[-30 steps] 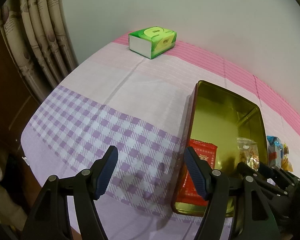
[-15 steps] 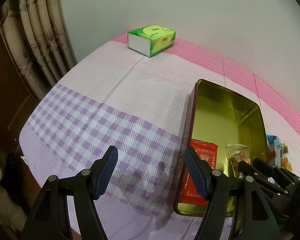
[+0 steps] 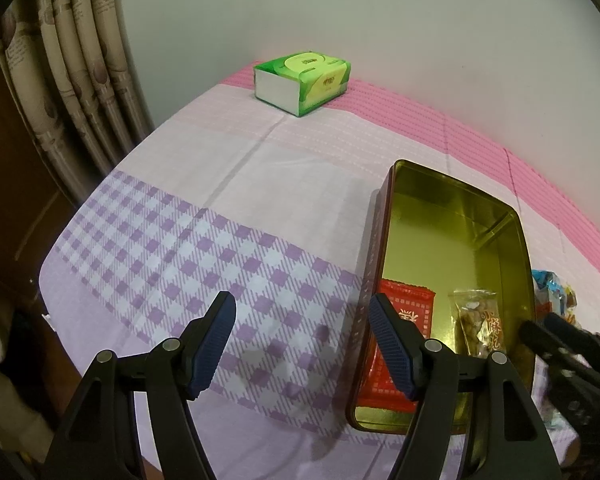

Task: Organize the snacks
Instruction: 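Lower the fried-dough bag into the gold tray and open the right gripper, then grasp the pink patterned packet with the right gripper while left grasps the clear cookie bag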

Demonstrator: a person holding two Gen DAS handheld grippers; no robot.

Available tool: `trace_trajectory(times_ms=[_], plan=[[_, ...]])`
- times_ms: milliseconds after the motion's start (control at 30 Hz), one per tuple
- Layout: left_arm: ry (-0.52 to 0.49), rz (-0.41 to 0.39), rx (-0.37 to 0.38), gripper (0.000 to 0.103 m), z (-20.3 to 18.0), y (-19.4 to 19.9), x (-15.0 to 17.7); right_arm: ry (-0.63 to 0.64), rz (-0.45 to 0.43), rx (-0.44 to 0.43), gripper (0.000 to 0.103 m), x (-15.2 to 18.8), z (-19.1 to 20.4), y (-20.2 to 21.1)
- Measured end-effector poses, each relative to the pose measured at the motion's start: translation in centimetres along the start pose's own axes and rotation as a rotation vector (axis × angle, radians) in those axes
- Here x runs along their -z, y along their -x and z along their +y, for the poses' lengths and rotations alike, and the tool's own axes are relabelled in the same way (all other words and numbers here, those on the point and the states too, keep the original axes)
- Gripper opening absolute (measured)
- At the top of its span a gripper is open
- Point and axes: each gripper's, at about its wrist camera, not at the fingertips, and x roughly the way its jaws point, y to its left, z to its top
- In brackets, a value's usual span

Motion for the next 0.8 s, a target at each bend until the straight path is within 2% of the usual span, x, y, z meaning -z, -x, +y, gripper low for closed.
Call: trace_trajectory(times_ms=[300,533,700,800], plan=[[-0.025,-0.001,0.003,0.070,-0.5,0.3,0.1,-0.067,-0.001,0.103,0.044,2.6,-8.0,3.7],[-0.069,-0.002,0.011,0.070,-2.2,0.7,0.7,-0.169,0.058,0.201,0.044,6.2,-15.3,4.4],[-0.112,-0.006,0.029,0.070,-4.1,1.3,1.4,-0.219,0.097,0.197,0.044,8.3,-17.7,4.2],[-0.145,-0.007,0.038,0.070,-5.4,1.7,1.9,-0.237,0.096,0.156,0.044,8.9,-18.3,4.1]])
